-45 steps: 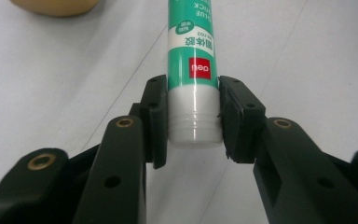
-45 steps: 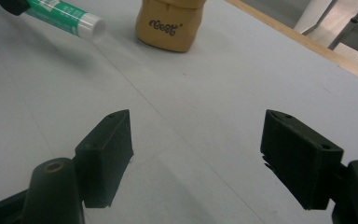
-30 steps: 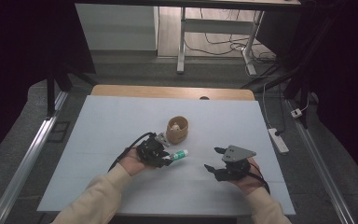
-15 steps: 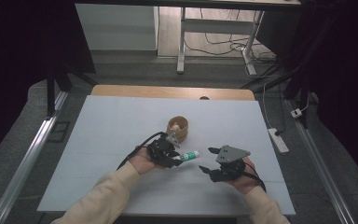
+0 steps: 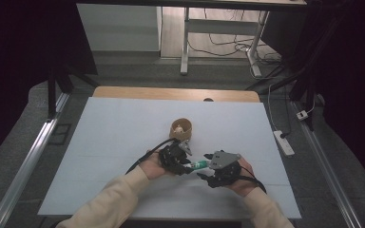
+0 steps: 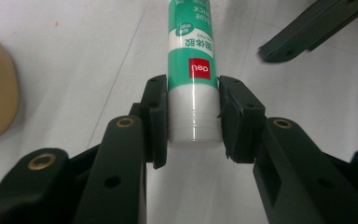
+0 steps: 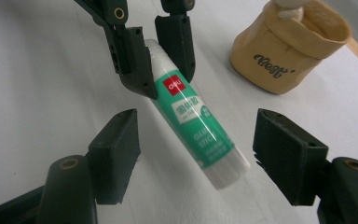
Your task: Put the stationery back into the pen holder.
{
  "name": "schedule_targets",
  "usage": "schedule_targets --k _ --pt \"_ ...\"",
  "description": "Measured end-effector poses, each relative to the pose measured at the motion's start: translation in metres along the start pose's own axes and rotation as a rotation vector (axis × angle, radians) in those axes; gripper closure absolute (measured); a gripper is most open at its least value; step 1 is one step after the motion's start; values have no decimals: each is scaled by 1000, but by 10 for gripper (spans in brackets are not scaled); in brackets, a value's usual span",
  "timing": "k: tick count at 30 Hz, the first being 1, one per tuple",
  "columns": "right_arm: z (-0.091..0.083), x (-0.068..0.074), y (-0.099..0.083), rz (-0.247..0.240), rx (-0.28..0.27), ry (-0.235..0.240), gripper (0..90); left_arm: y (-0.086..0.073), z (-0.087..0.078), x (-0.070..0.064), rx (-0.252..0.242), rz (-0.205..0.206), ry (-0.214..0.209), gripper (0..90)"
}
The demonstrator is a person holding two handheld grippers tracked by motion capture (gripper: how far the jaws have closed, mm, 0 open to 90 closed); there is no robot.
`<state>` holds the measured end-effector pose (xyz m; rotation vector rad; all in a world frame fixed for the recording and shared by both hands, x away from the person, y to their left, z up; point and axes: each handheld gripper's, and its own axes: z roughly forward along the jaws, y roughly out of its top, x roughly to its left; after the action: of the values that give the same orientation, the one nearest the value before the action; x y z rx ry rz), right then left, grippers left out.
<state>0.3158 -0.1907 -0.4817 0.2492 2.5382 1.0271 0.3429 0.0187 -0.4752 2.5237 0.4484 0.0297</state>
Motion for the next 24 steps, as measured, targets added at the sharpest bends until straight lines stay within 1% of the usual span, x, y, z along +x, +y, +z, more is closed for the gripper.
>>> schedule_targets --k 1,3,6,8,10,11,12,13,14,16,17,20,21,22,23,24 --pt "2 0 0 -2 -3 2 323 0 0 0 3 2 -1 643" --pt "4 0 1 -7 9 1 333 1 0 -1 4 8 -2 643" --pt "8 -1 1 -28 29 4 357 1 1 -1 3 9 -3 643" --pt "11 -1 1 -41 34 8 392 1 1 -1 4 9 -4 643" --pt "14 -1 3 -59 52 21 425 1 1 -2 4 9 -6 643" --pt "16 0 4 -71 57 18 451 1 1 -2 5 10 -5 643" --pt "17 2 6 -85 65 22 485 1 1 -2 6 10 -4 643" --pt "19 2 7 -105 71 32 500 1 1 -2 11 12 -4 643" --pt "20 4 8 -117 83 32 515 1 2 -2 15 14 -5 643" --pt "22 5 8 -160 113 28 545 1 2 -1 19 14 -11 643" --pt "24 6 8 -196 123 23 563 1 2 -1 17 14 -14 642" --pt "25 9 8 -265 143 19 605 0 0 -1 12 19 -23 642" --pt "26 12 7 -277 137 14 615 0 0 -1 11 18 -26 642" --pt "26 13 8 -297 148 10 623 0 0 -1 8 18 -29 641" --pt "27 17 8 -285 139 4 630 0 0 0 5 19 -31 641" --pt "26 16 8 -335 145 2 636 0 -1 0 0 18 -31 640"
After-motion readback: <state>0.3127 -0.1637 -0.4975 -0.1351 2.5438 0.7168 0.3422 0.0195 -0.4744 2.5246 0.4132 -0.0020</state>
